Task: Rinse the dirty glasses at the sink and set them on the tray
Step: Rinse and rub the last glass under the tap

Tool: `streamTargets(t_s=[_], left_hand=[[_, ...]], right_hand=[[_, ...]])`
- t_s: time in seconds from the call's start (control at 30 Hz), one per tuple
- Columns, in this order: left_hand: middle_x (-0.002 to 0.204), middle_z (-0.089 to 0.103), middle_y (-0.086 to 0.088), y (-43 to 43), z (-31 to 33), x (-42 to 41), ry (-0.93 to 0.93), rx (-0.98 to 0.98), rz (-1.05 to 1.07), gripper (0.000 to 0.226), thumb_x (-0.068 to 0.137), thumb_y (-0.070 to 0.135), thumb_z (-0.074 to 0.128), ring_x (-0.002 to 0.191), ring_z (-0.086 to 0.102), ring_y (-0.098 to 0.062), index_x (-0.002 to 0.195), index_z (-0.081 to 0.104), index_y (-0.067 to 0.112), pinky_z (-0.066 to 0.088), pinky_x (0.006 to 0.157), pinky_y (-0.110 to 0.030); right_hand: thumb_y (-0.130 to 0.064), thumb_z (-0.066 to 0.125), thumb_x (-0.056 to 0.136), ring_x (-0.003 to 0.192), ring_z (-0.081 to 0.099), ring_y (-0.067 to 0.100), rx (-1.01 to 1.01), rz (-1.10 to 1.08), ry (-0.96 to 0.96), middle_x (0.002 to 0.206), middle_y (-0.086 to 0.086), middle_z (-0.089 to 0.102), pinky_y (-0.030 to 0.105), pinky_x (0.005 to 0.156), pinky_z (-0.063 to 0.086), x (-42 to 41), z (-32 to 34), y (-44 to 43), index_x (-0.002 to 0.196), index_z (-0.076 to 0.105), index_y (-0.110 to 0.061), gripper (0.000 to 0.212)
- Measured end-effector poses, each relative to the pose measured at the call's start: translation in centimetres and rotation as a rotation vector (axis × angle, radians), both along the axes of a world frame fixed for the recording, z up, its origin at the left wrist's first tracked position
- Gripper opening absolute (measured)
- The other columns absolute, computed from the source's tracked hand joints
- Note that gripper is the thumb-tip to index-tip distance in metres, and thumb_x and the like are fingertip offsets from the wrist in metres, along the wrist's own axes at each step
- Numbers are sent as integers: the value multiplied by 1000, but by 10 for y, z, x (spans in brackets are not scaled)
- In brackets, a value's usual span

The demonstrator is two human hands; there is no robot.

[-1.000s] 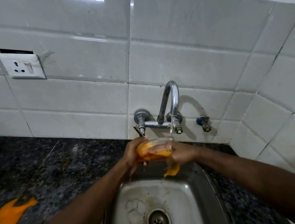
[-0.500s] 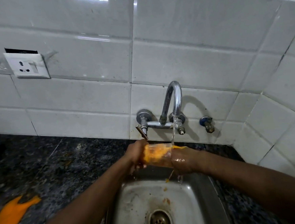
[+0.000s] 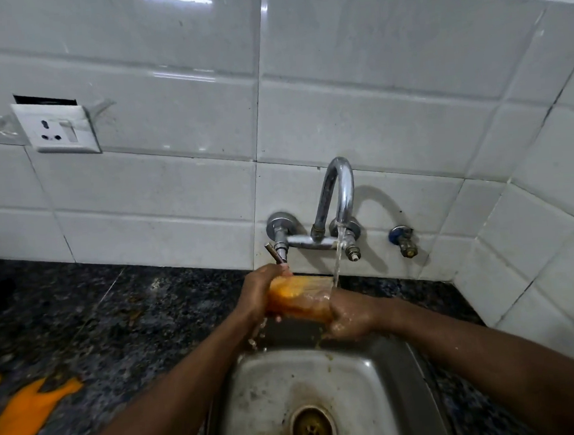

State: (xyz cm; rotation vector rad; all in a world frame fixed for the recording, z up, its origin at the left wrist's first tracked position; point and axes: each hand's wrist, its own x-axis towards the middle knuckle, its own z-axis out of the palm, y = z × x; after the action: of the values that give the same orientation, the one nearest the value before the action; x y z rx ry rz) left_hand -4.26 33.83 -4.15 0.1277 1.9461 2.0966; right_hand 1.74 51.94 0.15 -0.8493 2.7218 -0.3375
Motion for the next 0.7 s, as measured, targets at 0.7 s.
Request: streamTargets(t_s=[0.7], left_hand=[[86, 67, -14, 2, 15, 12, 195, -39, 110, 22, 97, 21, 55, 75, 65, -30, 88, 69, 6, 53, 49, -32]], right_hand=[[4, 66, 81, 117, 57, 2, -295, -143, -6, 127, -6, 58, 19, 98, 48, 11, -7, -4, 130, 54, -24, 58]])
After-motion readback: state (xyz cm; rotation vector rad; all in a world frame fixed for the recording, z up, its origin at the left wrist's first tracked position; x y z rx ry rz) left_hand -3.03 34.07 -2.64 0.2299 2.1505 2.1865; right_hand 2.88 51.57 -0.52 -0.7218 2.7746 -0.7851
